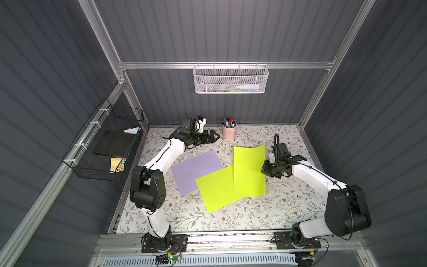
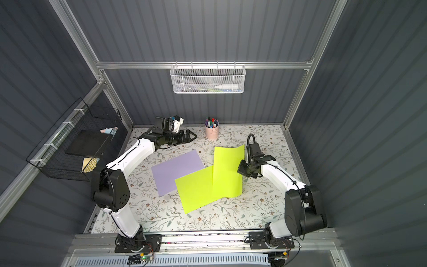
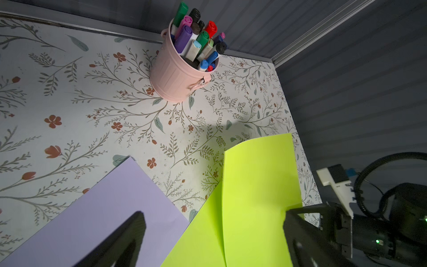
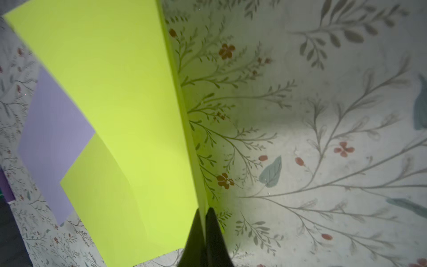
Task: Fold the rectangular paper in half along the long edge
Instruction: Fold the paper.
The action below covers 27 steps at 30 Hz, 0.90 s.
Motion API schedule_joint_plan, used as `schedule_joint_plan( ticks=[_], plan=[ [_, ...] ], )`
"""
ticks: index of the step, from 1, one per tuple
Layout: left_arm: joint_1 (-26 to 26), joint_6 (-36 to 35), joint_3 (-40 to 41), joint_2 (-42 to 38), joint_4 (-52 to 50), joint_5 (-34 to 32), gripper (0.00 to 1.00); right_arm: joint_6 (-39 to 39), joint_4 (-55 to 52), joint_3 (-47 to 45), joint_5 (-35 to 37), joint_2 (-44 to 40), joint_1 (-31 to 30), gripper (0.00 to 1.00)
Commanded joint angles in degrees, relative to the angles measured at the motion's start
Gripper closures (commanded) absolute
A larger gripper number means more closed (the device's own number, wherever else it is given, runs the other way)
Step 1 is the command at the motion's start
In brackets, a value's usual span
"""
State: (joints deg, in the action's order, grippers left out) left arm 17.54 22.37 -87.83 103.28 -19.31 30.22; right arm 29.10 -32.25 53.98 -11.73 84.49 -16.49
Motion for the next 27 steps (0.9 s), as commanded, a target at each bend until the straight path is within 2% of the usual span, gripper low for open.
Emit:
schedule_joint_plan(
  ticks=[1,5,6,9,12,16,20,27],
  plan=[
    [0.8,0.9,1.5,-1.0,0.7,1.4,0.06,-0.3,-5.4,1.0,0.1,2.4,-0.5,1.00],
    [5.0,-2.1,1.0,0.2,-3.8,-2.8,0.13,-0.3,-5.4,0.9,0.1,4.3,-0.6,1.00],
    [6.6,-2.7,1.2,0.7,-4.6,-3.9,0.16,-5.7,-5.5,0.9,-33.6,4.4,-0.6,1.00],
    [11.2,-3.7,2.6,2.2,-5.0,-6.1,0.28,-6.1,-6.5,1.1,-32.6,4.7,-0.6,1.00],
    [14.5,-3.4,3.9,5.2,-3.8,-4.8,0.40,-7.0,-7.7,1.8,-31.3,5.4,-0.9,1.00],
    [15.6,-2.8,5.2,7.3,-4.7,-6.3,0.50,-7.7,-9.9,3.3,-27.4,6.0,-0.9,1.00],
    [15.5,-2.2,8.9,3.9,-4.2,-7.7,0.56,-6.5,-10.0,3.9,-23.3,6.1,-0.9,1.00],
    [15.5,-0.5,8.7,1.5,-2.2,-7.7,0.60,-2.9,-5.8,0.3,-16.0,5.4,-1.0,1.00]
  ],
)
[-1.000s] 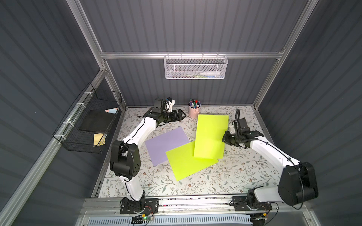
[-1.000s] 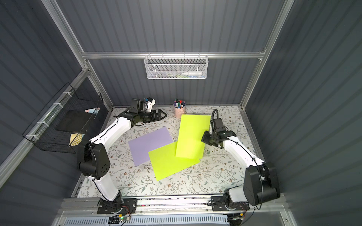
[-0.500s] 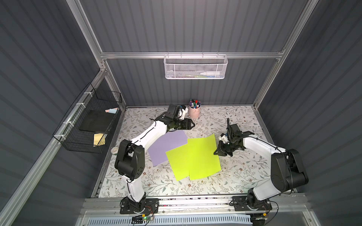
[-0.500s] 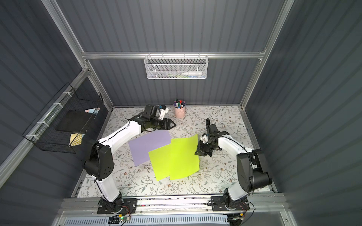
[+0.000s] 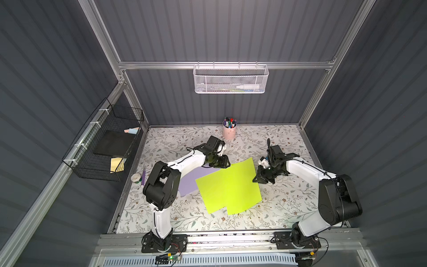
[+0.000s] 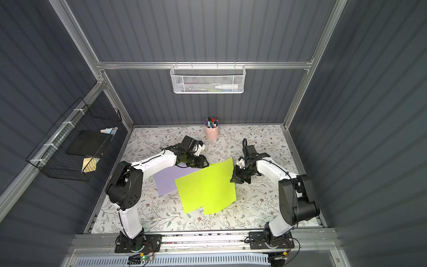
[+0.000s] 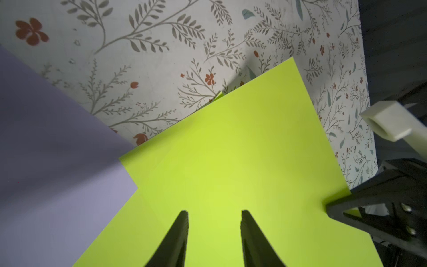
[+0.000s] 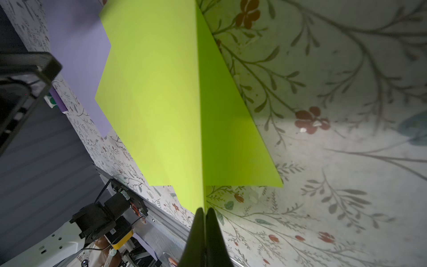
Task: Fold the rectangular paper in half along the long edge
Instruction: Fold the paper.
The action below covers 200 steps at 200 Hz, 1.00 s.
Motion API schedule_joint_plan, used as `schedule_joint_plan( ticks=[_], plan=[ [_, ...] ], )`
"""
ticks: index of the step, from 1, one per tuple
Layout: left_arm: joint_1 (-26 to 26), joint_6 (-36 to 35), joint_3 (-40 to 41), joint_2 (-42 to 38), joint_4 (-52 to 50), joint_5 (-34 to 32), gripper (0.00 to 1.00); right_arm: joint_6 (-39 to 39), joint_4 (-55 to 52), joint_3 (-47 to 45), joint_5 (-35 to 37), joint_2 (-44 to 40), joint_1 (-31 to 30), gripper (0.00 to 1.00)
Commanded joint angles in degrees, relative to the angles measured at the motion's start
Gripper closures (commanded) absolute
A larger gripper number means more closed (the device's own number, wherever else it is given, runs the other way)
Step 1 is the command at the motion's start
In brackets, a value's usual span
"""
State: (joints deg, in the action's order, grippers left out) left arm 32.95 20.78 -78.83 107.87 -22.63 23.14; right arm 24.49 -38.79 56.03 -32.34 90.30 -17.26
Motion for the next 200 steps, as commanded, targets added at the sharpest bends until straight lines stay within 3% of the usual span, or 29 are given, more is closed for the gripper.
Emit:
schedule_joint_plan(
  ticks=[1,52,200],
  plan=[
    [0.1,1.4,-0.2,-2.8,1.0,-0.6,0.62,2.1,1.6,-2.4,5.4,-0.7,-0.2,1.00],
    [0.2,4.4,2.5,-1.8,3.9,-0.4,0.69,4.5,11.7,-8.0,7.2,-3.6,-0.2,1.00],
    [4.7,6.3,11.6,1.4,4.5,-0.8,0.83,1.3,9.5,-6.2,10.5,0.6,-0.7,1.00]
  ],
)
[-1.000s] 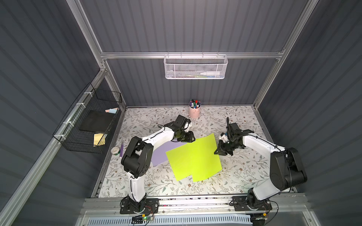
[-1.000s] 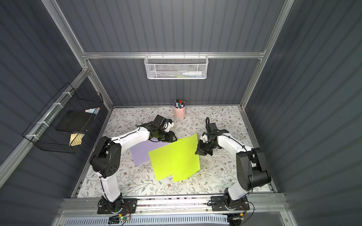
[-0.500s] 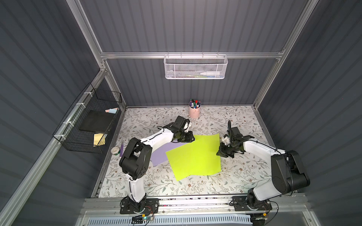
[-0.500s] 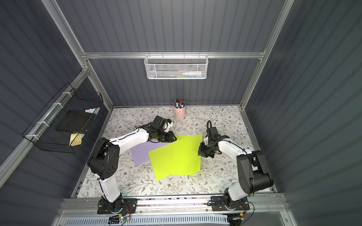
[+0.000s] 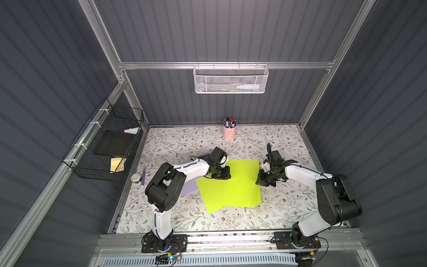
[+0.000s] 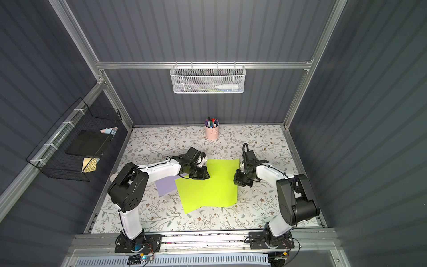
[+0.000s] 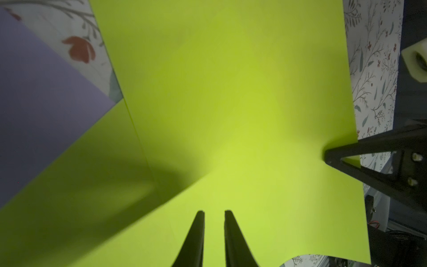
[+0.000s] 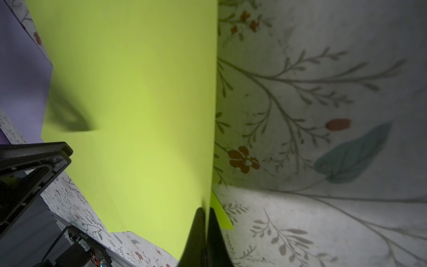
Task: Fold the rectangular paper in half along the long edge
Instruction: Fold the paper.
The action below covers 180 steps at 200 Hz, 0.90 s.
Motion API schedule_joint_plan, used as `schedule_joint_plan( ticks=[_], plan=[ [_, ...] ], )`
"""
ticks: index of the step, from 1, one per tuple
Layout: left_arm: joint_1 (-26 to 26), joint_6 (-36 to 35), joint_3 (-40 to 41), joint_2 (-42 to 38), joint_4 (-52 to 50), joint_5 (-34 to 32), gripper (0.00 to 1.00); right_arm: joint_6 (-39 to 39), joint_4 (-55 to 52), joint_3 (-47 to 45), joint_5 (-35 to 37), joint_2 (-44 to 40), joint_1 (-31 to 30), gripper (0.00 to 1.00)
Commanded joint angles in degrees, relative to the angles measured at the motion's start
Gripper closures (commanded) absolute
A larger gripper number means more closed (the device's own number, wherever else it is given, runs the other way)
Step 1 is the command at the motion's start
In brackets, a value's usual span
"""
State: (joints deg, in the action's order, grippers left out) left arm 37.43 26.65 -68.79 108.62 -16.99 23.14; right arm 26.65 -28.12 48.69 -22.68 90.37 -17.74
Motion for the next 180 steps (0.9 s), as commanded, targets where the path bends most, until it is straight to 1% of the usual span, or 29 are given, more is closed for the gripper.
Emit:
schedule_joint_plan(
  ticks=[1,6,23,84,119,122,130,180],
  plan=[
    [0.2,0.4,1.7,0.6,-1.2,-1.7,0.83,-0.9,-1.2,1.1,0.9,0.5,-0.2,1.00],
    [0.2,0.4,2.0,0.5,-1.3,-2.9,0.83,-0.8,-1.2,1.1,0.9,0.5,-0.3,1.00],
    [0.2,0.6,3.3,0.2,-1.4,-3.5,0.84,-1.0,-1.3,1.1,0.9,0.5,-0.3,1.00],
    [0.4,0.9,4.6,2.3,-0.2,-2.8,0.88,-1.7,-3.2,2.5,1.9,0.5,-1.0,1.00],
    [0.5,0.4,5.9,3.4,0.1,-3.2,0.93,-1.9,-6.0,5.0,4.0,0.4,-3.2,1.00],
    [0.5,0.4,6.0,3.5,0.1,-3.3,0.93,-1.9,-6.3,5.3,6.0,0.5,-3.5,1.00],
    [0.5,0.4,6.4,3.6,0.0,-3.3,0.95,-2.0,-7.4,6.1,7.0,0.7,-4.1,1.00],
    [0.5,0.8,8.4,2.6,0.5,-3.9,0.97,-2.3,-11.7,12.0,10.8,2.2,-9.6,1.00]
  ],
)
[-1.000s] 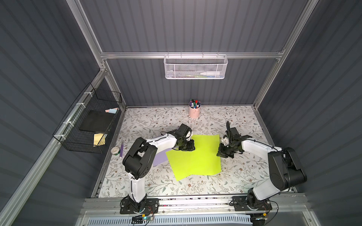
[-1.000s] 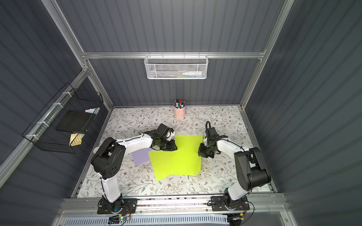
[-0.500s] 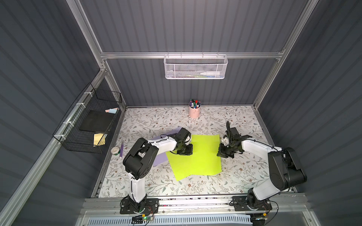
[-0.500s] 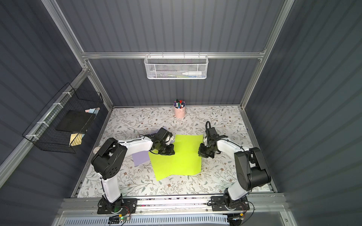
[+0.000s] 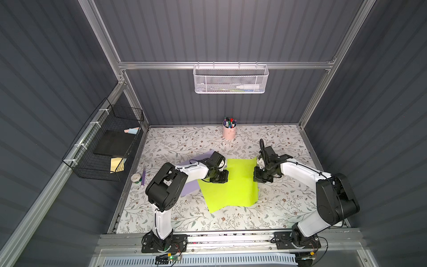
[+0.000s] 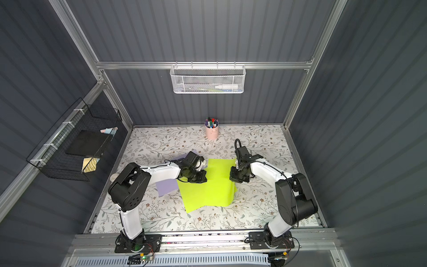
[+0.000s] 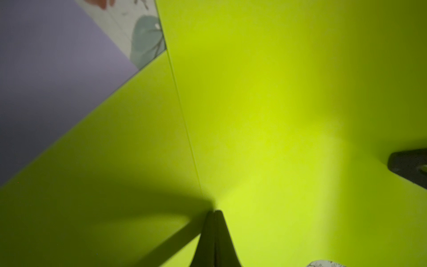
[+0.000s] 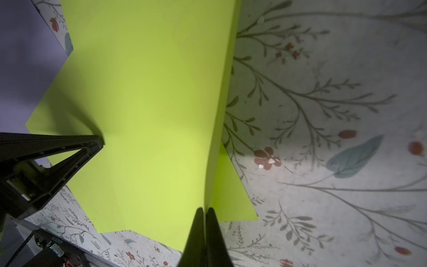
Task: Fold the rectangular paper in half along the long edge
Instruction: Fold the paper.
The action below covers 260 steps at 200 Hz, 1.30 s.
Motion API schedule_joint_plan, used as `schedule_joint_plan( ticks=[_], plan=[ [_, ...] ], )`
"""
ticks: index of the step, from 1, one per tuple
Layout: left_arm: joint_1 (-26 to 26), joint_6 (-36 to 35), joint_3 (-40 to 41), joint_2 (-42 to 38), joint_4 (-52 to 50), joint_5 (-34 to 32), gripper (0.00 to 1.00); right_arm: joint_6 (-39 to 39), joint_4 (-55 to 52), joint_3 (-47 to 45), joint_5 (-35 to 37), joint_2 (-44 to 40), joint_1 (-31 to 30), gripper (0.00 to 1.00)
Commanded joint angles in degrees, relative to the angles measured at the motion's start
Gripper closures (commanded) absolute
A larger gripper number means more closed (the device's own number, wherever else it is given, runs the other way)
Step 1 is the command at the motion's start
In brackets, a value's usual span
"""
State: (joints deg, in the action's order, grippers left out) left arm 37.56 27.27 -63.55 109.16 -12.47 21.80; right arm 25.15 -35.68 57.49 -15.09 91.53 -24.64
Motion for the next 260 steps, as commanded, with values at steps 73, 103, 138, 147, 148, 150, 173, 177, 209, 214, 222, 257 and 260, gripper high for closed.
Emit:
schedule_joint_plan(
  ticks=[73,103,138,147,148,150,173,177,209,214,222,257,260],
  plan=[
    [0.4,0.2,3.5,1.7,-3.8,-3.0,0.98,0.0,-5.5,12.9,4.6,9.1,-11.3,1.00],
    [0.4,0.2,3.5,1.7,-3.9,-3.2,0.98,0.8,-4.4,15.1,4.0,12.3,-12.7,1.00],
    [0.4,0.2,3.7,1.3,-4.0,-3.3,0.98,1.6,-2.5,16.3,2.6,14.3,-13.3,1.00],
    [0.4,0.2,3.7,1.2,-4.2,-3.3,0.98,1.9,-1.9,16.4,2.2,14.6,-13.4,1.00],
    [0.4,0.2,3.7,1.2,-4.2,-3.3,0.98,1.9,-1.8,16.5,2.1,14.6,-13.4,1.00],
    [0.4,0.2,3.6,1.2,-4.2,-3.3,0.98,2.1,-1.7,16.5,2.0,14.7,-13.4,1.00],
    [0.4,0.2,3.7,1.3,-4.2,-3.4,0.98,2.7,-0.3,16.6,1.1,16.0,-13.4,1.00],
    [0.4,0.2,3.7,1.2,-4.2,-3.4,0.98,2.6,-0.1,16.6,0.8,16.2,-13.5,1.00],
    [0.4,0.2,3.6,1.1,-4.4,-3.6,0.98,2.7,1.0,16.7,0.1,17.7,-13.6,1.00],
    [0.4,0.2,3.6,1.1,-4.5,-3.6,0.98,2.6,1.0,16.7,0.0,17.8,-13.6,1.00],
    [0.4,0.2,3.6,1.1,-4.5,-3.5,0.98,2.5,1.0,16.8,-0.2,18.1,-13.6,1.00],
    [0.4,0.2,3.4,1.3,-4.7,-3.6,0.98,1.8,1.4,17.2,-1.3,19.3,-14.0,1.00],
    [0.4,0.2,3.4,1.4,-4.7,-3.7,0.98,1.8,1.5,17.3,-1.3,19.4,-14.1,1.00]
  ],
)
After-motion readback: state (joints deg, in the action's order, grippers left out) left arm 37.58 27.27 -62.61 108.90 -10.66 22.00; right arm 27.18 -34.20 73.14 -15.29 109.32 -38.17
